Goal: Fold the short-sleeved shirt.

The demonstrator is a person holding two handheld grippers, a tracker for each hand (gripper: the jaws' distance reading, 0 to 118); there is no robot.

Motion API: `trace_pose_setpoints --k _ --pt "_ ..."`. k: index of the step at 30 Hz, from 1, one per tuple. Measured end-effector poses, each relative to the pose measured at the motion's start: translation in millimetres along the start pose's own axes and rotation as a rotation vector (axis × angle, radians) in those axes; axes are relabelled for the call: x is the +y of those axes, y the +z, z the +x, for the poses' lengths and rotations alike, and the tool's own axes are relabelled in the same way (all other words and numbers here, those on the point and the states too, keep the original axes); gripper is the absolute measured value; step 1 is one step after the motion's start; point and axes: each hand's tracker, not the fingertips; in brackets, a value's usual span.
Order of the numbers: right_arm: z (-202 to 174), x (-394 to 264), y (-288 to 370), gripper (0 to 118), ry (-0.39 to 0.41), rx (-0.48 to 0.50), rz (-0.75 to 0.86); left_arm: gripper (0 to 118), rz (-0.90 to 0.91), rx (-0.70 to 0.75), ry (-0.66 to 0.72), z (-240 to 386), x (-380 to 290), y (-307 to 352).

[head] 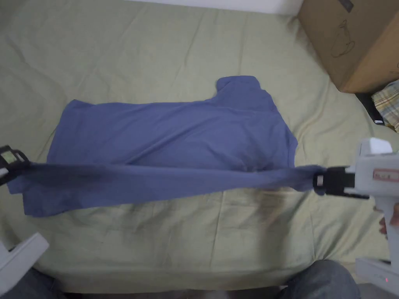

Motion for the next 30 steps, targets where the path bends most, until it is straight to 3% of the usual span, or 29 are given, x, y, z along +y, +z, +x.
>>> trace_pose_setpoints --k 6,7,10,14,17,19,20,21,22,23,26,27,30 --pt "-24.9 71.9 -44.3 5 0.099 -0.094 -0.049 0 0.032 0.022 -0.016 27.1 36.7 -47.8" --pt "-15.2 46.3 -27.9 5 0.106 -0.109 -0.066 0 0.03 0.037 -0.03 30.6 41.2 -59.3" --pt "-6.4 57.8 -53.6 5 0.077 -0.138 -0.128 0 0.004 0.084 -0.062 35.3 51.8 -99.8" --pt "-43.8 121.9 -136.7 5 0.087 -0.204 -0.198 0 -0.044 0.132 -0.07 39.3 55.7 -147.8" --pt "-30.6 126.8 -167.1 5 0.054 -0.212 -0.248 0 -0.072 0.165 -0.091 44.5 52.1 -171.3" --pt "-29.3 125.1 -175.2 8 0.025 -0.221 -0.247 16 -0.064 0.225 -0.111 46.2 49.8 -182.0" --pt "-25.4 124.7 -179.6 18 0.006 -0.226 -0.243 35 -0.065 0.227 -0.121 47.5 49.2 -182.9" --pt "-23.2 124.2 -178.6 48 -0.01 -0.235 -0.23 71 -0.068 0.222 -0.117 47.5 49.2 -181.1" --pt "-21.6 123.8 -175.7 76 -0.015 -0.242 -0.224 93 -0.071 0.224 -0.116 47.0 50.2 -178.8" --pt "-20.2 123.2 -170.1 94 -0.012 -0.254 -0.208 105 -0.059 0.218 -0.115 47.5 52.4 -171.4" --pt "-19.7 118.1 -129.4 98 -0.001 -0.274 -0.132 108 0.069 0.167 -0.222 54.1 56.0 -136.1" --pt "-25.4 120.6 -111.9 98 0.077 -0.236 0.03 108 0.101 0.149 -0.273 57.8 55.7 -122.5" --pt "-38.7 98.6 -53.2 98 0.101 -0.196 0.263 109 0.219 0.159 -0.415 69.4 44.6 -76.8"
